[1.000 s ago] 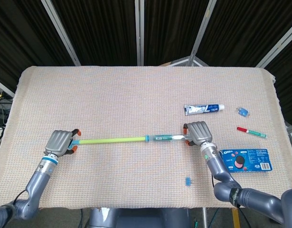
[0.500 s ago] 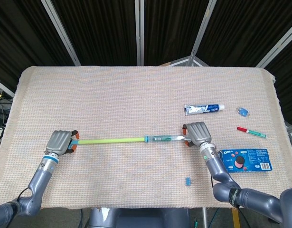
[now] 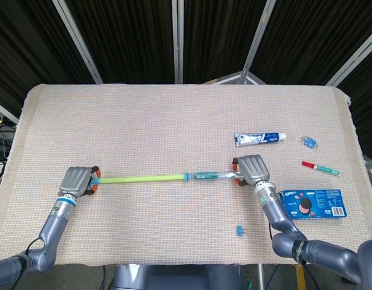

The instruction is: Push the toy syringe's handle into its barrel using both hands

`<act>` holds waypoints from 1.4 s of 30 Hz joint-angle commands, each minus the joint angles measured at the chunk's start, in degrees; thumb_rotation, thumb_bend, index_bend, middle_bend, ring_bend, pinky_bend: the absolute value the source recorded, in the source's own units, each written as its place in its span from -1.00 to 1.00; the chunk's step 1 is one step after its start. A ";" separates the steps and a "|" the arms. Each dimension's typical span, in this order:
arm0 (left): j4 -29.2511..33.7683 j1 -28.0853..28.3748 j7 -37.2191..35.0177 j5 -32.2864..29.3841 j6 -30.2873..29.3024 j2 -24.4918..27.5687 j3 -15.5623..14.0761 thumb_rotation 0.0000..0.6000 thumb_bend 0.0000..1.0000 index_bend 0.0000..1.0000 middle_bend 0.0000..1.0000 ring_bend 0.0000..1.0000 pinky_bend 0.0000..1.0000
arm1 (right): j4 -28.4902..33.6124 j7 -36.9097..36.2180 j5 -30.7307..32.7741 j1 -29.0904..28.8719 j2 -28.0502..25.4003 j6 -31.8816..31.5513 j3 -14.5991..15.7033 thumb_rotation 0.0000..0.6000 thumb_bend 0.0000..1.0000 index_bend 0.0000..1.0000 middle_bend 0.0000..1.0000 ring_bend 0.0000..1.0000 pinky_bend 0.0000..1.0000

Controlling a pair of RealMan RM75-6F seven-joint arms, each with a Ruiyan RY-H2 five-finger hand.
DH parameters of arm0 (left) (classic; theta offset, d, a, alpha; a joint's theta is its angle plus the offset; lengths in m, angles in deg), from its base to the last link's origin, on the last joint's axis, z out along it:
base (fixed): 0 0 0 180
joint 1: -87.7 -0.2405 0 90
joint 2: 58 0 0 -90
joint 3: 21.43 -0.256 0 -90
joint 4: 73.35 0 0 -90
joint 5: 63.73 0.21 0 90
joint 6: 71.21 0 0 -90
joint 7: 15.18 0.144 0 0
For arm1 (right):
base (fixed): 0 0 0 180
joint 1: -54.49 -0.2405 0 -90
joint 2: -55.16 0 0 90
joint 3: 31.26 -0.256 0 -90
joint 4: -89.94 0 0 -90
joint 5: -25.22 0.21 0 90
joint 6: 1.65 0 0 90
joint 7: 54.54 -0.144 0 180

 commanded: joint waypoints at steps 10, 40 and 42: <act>-1.82 0.43 -0.07 -1.98 0.84 -1.14 0.20 1.00 -0.19 0.01 0.79 0.67 1.00 | 0.01 -0.29 -0.15 -0.06 -0.19 -0.15 0.11 1.00 -0.20 0.30 1.00 1.00 1.00; 4.34 4.75 4.85 -5.11 -1.01 -3.67 3.48 1.00 -0.10 0.39 0.79 0.67 1.00 | 6.83 3.82 1.59 -2.51 1.03 -1.69 -0.46 1.00 -0.13 0.31 1.00 1.00 1.00; 4.78 5.35 5.81 -5.53 -1.13 -4.12 3.64 1.00 -0.10 0.39 0.79 0.67 1.00 | 6.94 3.92 1.76 -2.78 1.42 -1.79 -0.60 1.00 -0.13 0.31 1.00 1.00 1.00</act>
